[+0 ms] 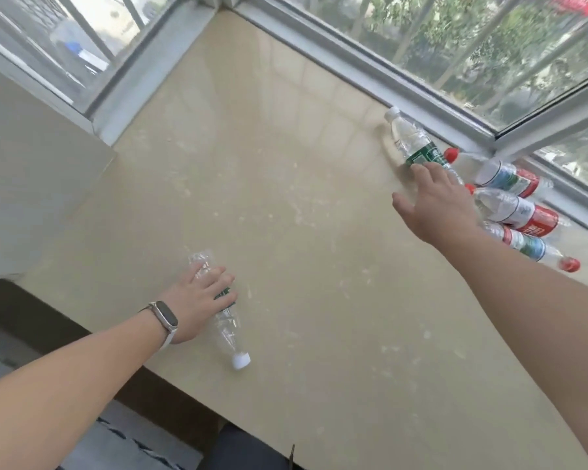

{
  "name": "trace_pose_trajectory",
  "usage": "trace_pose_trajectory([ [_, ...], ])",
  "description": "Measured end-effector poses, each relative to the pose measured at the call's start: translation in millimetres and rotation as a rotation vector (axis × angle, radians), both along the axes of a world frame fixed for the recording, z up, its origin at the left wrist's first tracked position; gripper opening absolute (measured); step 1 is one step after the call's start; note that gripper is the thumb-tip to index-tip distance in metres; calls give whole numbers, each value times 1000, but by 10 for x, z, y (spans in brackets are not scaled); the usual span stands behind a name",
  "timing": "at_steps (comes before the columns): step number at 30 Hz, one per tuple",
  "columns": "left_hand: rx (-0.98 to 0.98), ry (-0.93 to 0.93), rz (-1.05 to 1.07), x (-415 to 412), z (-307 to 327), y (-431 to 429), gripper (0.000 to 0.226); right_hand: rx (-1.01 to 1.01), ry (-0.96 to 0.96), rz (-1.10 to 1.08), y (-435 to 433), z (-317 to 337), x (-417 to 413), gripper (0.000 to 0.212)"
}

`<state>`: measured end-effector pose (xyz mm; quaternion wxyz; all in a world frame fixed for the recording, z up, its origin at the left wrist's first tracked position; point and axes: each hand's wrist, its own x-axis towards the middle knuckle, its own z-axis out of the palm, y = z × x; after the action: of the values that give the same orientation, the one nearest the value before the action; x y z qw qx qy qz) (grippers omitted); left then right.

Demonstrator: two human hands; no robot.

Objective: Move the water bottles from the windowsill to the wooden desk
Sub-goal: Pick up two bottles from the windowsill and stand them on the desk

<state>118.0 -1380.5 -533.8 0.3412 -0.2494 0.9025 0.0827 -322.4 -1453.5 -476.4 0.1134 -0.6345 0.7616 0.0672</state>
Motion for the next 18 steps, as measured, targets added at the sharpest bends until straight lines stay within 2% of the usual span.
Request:
trace_pose_trajectory([
  [4, -13, 193, 80, -251, -104, -179, 59, 46, -3, -64, -242, -296, -129, 61],
  [9, -39, 424, 336, -794, -39, -529, 63, 55, -1, -109, -458, -545, -215, 63],
  [14, -74, 511, 521, -1214, -63, -836, 62, 5, -11, -196, -610, -719, -383, 70],
  [18, -21, 524, 703, -1459, -84, -931, 67, -6, 0, -247, -698, -833, -518, 77],
])
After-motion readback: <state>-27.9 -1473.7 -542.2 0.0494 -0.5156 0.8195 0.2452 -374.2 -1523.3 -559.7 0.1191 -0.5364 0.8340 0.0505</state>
